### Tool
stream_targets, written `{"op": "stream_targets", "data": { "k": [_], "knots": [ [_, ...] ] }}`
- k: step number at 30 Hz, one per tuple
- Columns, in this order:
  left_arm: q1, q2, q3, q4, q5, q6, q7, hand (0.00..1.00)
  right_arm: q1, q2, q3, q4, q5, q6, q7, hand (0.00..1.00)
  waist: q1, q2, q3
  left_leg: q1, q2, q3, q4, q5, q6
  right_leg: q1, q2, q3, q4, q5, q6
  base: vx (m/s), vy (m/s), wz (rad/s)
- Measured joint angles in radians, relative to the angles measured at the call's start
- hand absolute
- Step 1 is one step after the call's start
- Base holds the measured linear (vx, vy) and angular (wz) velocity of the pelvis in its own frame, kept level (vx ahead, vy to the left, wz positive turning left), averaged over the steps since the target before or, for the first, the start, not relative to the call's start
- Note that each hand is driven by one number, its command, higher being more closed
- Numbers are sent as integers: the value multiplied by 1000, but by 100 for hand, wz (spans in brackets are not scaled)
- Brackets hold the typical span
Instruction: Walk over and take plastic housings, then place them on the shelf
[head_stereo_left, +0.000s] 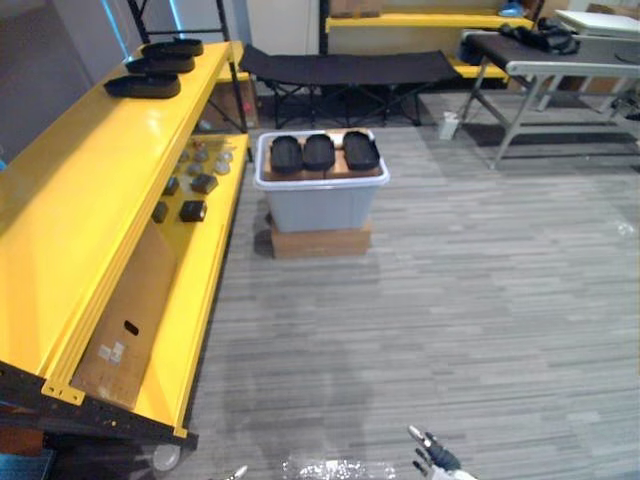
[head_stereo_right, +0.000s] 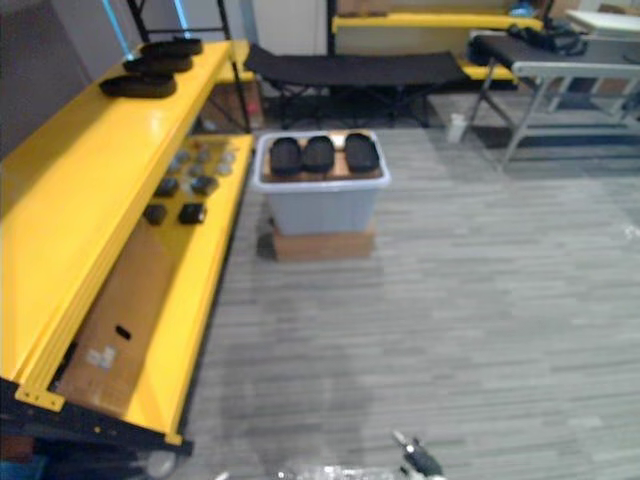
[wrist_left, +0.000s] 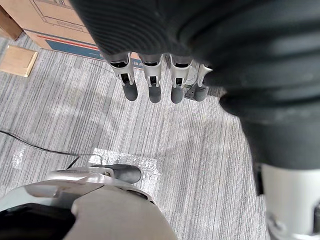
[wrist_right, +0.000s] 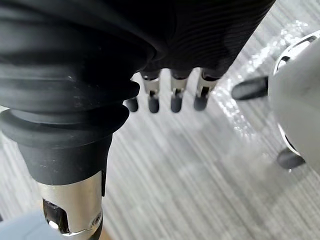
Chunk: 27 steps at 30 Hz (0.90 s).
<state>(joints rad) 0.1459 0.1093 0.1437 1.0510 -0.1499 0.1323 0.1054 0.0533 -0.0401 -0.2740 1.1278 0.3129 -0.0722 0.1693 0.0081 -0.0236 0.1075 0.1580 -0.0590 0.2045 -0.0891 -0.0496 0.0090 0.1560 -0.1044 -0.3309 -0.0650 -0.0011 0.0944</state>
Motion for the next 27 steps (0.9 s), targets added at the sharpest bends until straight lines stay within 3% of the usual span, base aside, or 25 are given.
{"op": "stream_targets", "data": {
  "k": [7,10,12,14,16,20,27],
  "knots": [
    [1,3,0,0,3,0,-4,0,13,-1,-1,0,-61,8,4,0,-1,-7,6,-5,0,0,0,0,0,-3,0,2,2,1,-1,-25,3,-1],
    [-17,13,-11,-11,3,0,-6,0,-26,-17,5,-6,-95,7,5,0,0,-9,16,-78,0,2,3,12,16,-85,-1,8,18,14,-9,-89,17,-4],
    [-65,22,-20,-13,2,-2,-7,0,-75,-40,33,-10,-91,-1,5,0,1,-5,73,-117,-2,0,7,24,22,-129,-4,13,24,32,-12,-132,28,0],
    [-105,42,-40,-14,0,-4,-6,0,-126,-46,42,-21,-88,-2,3,0,6,-22,132,-156,-2,1,28,25,23,-160,-6,27,27,46,-13,-96,25,-3],
    [-136,60,-40,-14,0,-5,-5,0,-157,-41,44,-30,-70,-12,3,0,11,-45,175,-204,5,5,124,-20,33,-170,-9,34,35,50,-12,-25,24,-4],
    [-150,57,-48,-26,1,-37,-6,0,-147,-42,113,-64,-24,-26,10,0,34,-35,182,-232,29,25,247,-106,42,-172,3,68,68,53,-10,56,51,-19],
    [-154,45,-53,-48,3,-80,-16,0,-138,-9,158,-67,-11,-63,11,0,42,-31,184,-248,50,22,298,-133,44,-173,20,88,73,101,-25,27,71,-2]
  ]
}}
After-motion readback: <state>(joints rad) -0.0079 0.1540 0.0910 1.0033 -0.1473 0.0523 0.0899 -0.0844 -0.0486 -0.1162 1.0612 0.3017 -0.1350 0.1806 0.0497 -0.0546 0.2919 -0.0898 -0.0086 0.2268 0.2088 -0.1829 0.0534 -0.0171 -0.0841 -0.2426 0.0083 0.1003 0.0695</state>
